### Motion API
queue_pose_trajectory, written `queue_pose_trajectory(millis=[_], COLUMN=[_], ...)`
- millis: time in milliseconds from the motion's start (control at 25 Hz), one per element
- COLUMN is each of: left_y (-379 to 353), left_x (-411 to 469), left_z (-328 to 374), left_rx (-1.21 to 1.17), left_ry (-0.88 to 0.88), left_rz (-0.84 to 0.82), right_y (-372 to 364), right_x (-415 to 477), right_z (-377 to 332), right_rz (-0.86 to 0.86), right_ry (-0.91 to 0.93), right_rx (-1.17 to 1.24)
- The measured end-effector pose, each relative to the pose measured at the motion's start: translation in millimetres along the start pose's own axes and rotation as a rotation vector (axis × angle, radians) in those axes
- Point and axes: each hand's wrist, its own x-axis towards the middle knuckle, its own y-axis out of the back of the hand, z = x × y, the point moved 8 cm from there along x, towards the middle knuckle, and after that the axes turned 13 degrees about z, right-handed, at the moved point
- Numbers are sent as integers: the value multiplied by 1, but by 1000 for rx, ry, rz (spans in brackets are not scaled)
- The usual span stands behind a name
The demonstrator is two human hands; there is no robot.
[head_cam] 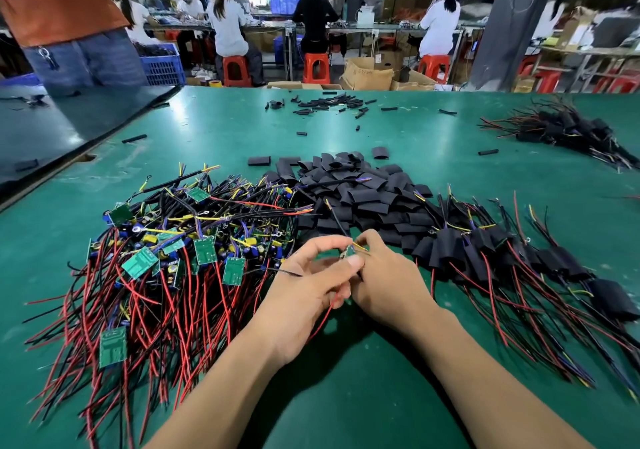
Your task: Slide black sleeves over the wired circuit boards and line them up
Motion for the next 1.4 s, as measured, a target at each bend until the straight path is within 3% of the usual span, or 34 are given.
queue_pose_trajectory(millis=[240,400,520,640,920,960,1040,1160,1280,1400], left_y=[-7,-6,4,15,15,15,17,12,2,-6], left_x=[-8,-14,-13,-12,-12,-12,-11,-14,-20,-20], left_z=[14,23,26,29,32,32,31,32,35,33], left_rx=[243,540,467,543,613,620,627,657,757,854], left_ry=[-223,-421,-457,-502,-561,-558,-529,-559,-667,-656], left_rz=[5,171,301,402,397,410,434,408,332,185], right_y=[1,3,3,5,10,12,17,9,11,16], right_x=[3,1,2,3,3,2,0,-7,-8,-6], right_z=[-1,-2,-4,1,9,8,14,7,2,10], right_rz=[8,6,23,59,76,113,146,-10,-4,65], right_ry=[53,48,50,5,-64,-81,-216,-392,-418,-470], right_rx=[-3,45,48,64,106,142,490,1075,1140,1221])
